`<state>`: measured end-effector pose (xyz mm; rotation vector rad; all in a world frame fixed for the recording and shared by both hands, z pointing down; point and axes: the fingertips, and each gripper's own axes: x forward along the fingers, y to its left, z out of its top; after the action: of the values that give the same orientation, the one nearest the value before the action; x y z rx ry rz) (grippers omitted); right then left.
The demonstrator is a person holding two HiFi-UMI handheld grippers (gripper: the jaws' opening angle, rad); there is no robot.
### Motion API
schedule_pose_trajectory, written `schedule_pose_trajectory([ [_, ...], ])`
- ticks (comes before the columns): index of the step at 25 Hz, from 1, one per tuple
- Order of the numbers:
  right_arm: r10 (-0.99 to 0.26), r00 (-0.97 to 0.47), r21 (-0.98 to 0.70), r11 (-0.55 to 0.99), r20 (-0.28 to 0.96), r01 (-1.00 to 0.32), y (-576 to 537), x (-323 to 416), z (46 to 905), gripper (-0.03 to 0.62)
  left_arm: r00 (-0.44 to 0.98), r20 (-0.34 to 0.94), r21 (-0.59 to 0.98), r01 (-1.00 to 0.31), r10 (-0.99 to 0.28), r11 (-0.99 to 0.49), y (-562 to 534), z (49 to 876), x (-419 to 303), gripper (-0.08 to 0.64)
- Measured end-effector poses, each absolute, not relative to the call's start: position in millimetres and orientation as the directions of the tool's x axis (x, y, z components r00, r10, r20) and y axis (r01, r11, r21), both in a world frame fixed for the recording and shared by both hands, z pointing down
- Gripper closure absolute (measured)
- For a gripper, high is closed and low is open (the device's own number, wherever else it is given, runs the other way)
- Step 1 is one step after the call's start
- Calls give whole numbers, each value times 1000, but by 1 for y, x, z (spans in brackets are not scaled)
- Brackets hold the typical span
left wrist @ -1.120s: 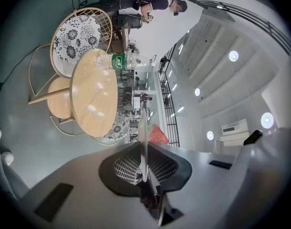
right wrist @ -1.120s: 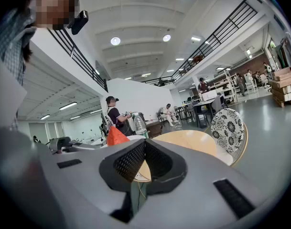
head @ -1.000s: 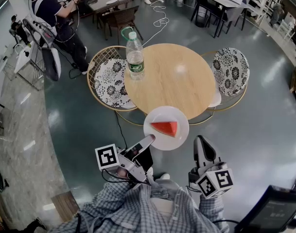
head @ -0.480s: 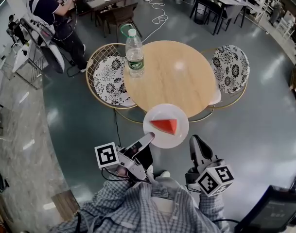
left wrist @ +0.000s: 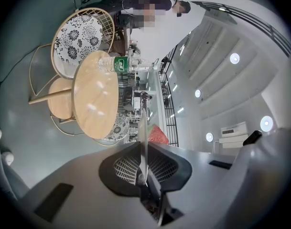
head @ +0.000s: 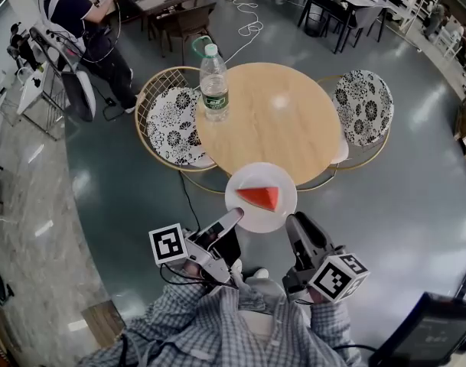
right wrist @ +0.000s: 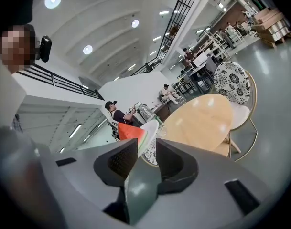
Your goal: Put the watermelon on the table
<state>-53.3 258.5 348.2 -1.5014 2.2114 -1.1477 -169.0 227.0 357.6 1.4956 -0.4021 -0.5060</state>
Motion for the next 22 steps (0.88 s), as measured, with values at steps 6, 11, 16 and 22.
schedule_pose_trajectory([
  [6, -860, -448, -684, 174, 245, -708, 256, -68, 353, 494, 850, -60, 997, 71, -523, 2, 224, 359, -173, 525],
  [11, -875, -423, -696, 153, 234, -702, 257, -74, 354, 494, 861, -64, 997, 77, -505, 5, 223, 360, -180, 525],
  [16, -883, -407, -693, 142, 234, -707, 258, -88, 356, 494, 873, -59, 997, 71, -484, 6, 221, 363, -193, 525],
  [22, -891, -389, -689, 130, 235, -714, 262, -93, 355, 494, 882, -65, 997, 79, -466, 11, 222, 363, -197, 525],
])
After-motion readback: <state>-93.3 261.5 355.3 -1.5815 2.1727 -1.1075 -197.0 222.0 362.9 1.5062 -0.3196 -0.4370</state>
